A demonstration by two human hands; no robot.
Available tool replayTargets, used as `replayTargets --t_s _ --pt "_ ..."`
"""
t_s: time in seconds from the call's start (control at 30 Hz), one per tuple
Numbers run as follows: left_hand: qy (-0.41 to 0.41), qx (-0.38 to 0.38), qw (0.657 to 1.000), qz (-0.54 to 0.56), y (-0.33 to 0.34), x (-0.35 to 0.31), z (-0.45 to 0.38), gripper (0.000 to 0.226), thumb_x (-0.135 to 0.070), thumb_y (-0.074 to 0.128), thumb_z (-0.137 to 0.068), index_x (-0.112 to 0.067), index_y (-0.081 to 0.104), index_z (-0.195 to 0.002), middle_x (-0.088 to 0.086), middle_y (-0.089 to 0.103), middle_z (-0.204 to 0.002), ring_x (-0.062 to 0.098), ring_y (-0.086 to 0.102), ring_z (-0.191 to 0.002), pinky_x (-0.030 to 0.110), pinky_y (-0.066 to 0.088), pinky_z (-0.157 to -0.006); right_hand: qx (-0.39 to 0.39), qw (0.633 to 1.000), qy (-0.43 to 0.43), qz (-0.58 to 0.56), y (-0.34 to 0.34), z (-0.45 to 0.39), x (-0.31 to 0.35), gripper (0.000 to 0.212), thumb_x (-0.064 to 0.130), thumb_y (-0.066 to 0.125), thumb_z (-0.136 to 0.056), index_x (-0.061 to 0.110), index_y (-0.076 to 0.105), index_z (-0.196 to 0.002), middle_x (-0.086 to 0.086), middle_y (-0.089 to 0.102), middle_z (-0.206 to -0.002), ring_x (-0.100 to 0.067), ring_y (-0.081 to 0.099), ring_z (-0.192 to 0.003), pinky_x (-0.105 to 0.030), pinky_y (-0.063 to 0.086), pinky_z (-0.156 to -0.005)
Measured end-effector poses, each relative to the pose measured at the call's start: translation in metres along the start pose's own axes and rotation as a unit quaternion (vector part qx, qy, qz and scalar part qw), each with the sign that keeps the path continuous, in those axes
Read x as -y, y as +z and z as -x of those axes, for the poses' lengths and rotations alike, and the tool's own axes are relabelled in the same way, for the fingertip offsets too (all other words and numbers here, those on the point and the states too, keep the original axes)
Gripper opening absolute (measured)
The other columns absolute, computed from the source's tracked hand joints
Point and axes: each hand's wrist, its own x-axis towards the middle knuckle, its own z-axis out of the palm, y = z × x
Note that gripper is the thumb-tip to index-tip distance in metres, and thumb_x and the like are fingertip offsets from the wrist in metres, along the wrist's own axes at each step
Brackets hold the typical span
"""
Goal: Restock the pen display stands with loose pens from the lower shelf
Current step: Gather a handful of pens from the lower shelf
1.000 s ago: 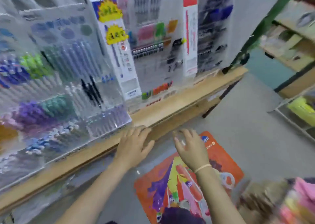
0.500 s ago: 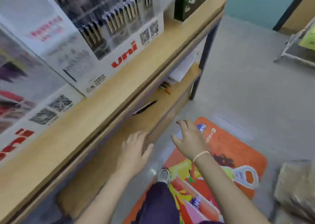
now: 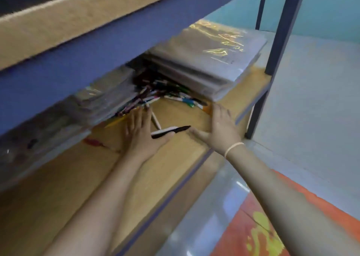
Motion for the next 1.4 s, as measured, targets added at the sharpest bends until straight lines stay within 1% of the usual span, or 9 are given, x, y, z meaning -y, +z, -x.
replayTargets --t_s 0.17,0.23,0.33,0.43,0.5,0.73,0.93,1.17,1.4 --pt "0.105 0.01 0.99 0.094 0.001 -0.003 -0.035 0.094 -0.061 0.074 -0.078 -0.031 0.031 -0.156 -0.009 0.015 -0.167 0.01 0.01 -0.153 0.038 0.019 -0.124 -0.014 0.995 -0.015 0.093 0.005 -0.031 0.009 0.117 0.096 0.033 -0.06 0.011 0.039 -0.14 -0.011 0.049 -0.138 -0.034 0.041 -0.119 -0.042 0.036 -0.101" --pt "0.116 -0.02 0.99 0.082 0.001 0.001 -0.044 0.101 -0.071 0.073 -0.072 -0.031 0.032 -0.156 -0.008 0.012 -0.168 0.011 0.005 -0.154 0.038 0.015 -0.124 -0.031 0.994 -0.023 0.101 0.011 -0.038 0.011 0.119 0.096 0.027 -0.057 0.009 0.043 -0.136 -0.013 0.052 -0.131 -0.035 0.044 -0.116 -0.043 0.038 -0.096" --pt "0.134 -0.073 0.988 0.026 0.002 0.007 -0.055 0.117 -0.089 0.053 -0.058 -0.033 0.026 -0.157 -0.005 0.009 -0.168 0.016 0.0 -0.155 0.047 0.009 -0.124 -0.006 0.996 -0.063 0.07 0.013 -0.044 0.012 0.124 0.094 0.044 -0.055 0.008 0.037 -0.145 -0.014 0.047 -0.139 -0.033 0.04 -0.128 -0.042 0.034 -0.106" --pt "0.135 -0.063 0.989 0.0 -0.001 0.008 -0.069 0.122 -0.093 0.047 -0.055 -0.034 0.02 -0.158 -0.004 0.008 -0.169 0.014 -0.001 -0.155 0.046 0.004 -0.124 0.066 0.992 -0.104 0.042 0.008 -0.058 0.012 0.125 0.082 0.065 -0.06 0.009 0.027 -0.153 -0.012 0.038 -0.153 -0.029 0.032 -0.14 -0.034 0.023 -0.115" --pt "0.144 -0.048 0.988 -0.018 -0.002 0.005 -0.081 0.121 -0.095 0.044 -0.055 -0.037 0.018 -0.158 -0.006 0.006 -0.169 0.013 -0.003 -0.155 0.044 0.001 -0.125 0.092 0.99 -0.109 0.007 0.007 -0.067 0.01 0.118 0.074 0.072 -0.063 0.012 0.029 -0.153 -0.01 0.038 -0.155 -0.026 0.033 -0.142 -0.031 0.023 -0.116" --pt "0.207 -0.019 0.975 -0.078 0.0 -0.004 -0.115 0.114 -0.095 0.039 -0.059 -0.042 0.016 -0.157 -0.002 0.013 -0.168 0.021 0.002 -0.155 0.049 -0.001 -0.124 0.099 0.984 -0.141 -0.042 0.006 -0.086 0.0 0.085 0.054 0.076 -0.076 0.022 0.044 -0.148 -0.001 0.048 -0.15 -0.019 0.041 -0.138 -0.017 0.026 -0.104" --pt "0.165 0.002 0.979 -0.122 -0.002 -0.015 -0.133 0.122 -0.099 0.031 -0.051 -0.045 0.009 -0.157 0.0 0.013 -0.168 0.024 0.013 -0.153 0.045 0.008 -0.123 0.101 0.981 -0.156 -0.055 0.01 -0.09 0.002 0.089 0.053 0.078 -0.075 0.017 0.043 -0.148 -0.006 0.049 -0.148 -0.023 0.044 -0.136 -0.021 0.029 -0.107" --pt "0.15 0.084 0.97 -0.172 -0.015 -0.033 -0.147 0.114 -0.092 0.06 -0.058 -0.048 0.019 -0.154 -0.011 0.011 -0.167 0.035 0.013 -0.148 0.048 0.02 -0.119 0.084 0.983 -0.145 -0.074 0.015 -0.09 -0.002 0.1 0.059 0.081 -0.068 0.02 0.038 -0.15 -0.005 0.049 -0.147 -0.022 0.045 -0.133 -0.026 0.033 -0.108" --pt "0.144 0.054 0.975 -0.158 -0.01 -0.036 -0.143 0.104 -0.088 0.062 -0.061 -0.046 0.029 -0.15 -0.005 0.016 -0.165 0.033 0.009 -0.148 0.058 0.012 -0.12 0.073 0.988 -0.119 -0.072 0.013 -0.088 -0.003 0.097 0.057 0.082 -0.068 0.02 0.04 -0.148 -0.008 0.052 -0.142 -0.024 0.046 -0.129 -0.029 0.036 -0.105"
